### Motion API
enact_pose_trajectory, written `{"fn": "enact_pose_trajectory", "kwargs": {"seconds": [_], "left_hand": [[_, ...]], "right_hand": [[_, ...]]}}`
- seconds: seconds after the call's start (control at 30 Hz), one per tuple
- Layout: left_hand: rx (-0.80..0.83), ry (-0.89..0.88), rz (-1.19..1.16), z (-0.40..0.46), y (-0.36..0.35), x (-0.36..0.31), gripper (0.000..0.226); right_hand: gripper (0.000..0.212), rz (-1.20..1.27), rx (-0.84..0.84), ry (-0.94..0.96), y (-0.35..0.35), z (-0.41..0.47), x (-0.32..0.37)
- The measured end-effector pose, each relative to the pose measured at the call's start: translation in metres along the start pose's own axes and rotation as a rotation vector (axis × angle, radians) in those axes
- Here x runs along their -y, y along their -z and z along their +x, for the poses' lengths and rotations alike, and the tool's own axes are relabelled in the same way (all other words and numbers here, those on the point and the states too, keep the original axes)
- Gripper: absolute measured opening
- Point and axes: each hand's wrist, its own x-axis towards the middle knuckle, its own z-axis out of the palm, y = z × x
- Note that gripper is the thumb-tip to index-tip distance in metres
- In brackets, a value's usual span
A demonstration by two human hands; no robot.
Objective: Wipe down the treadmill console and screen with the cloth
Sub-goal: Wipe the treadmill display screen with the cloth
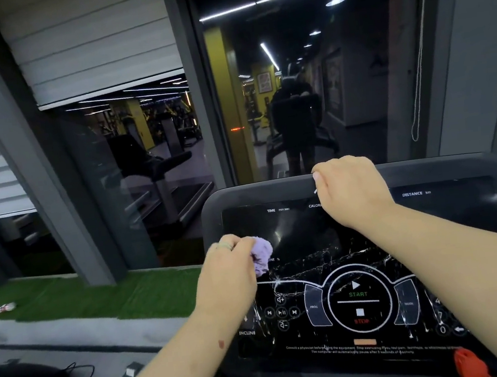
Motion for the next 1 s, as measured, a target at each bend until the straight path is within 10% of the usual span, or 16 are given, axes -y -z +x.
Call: {"fn": "enact_pose_trajectory", "kwargs": {"seconds": [0.17, 0.33, 0.5, 1.0], "left_hand": [[-0.186, 0.225, -0.064, 0.02, 0.006, -0.001, 0.03], [0.074, -0.034, -0.058, -0.008, -0.011, -0.004, 0.032], [-0.091, 0.091, 0.002, 0.012, 0.005, 0.01, 0.031], [0.132, 0.002, -0.058, -0.038, -0.02, -0.012, 0.03]], "right_hand": [[0.03, -0.019, -0.016, -0.06, 0.002, 0.0, 0.007], [0.032, 0.073, -0.007, -0.016, 0.0, 0.005, 0.03], [0.034, 0.081, -0.059, 0.006, -0.007, 0.002, 0.027], [0.029, 0.103, -0.125, -0.006, -0.013, 0.003, 0.028]]}}
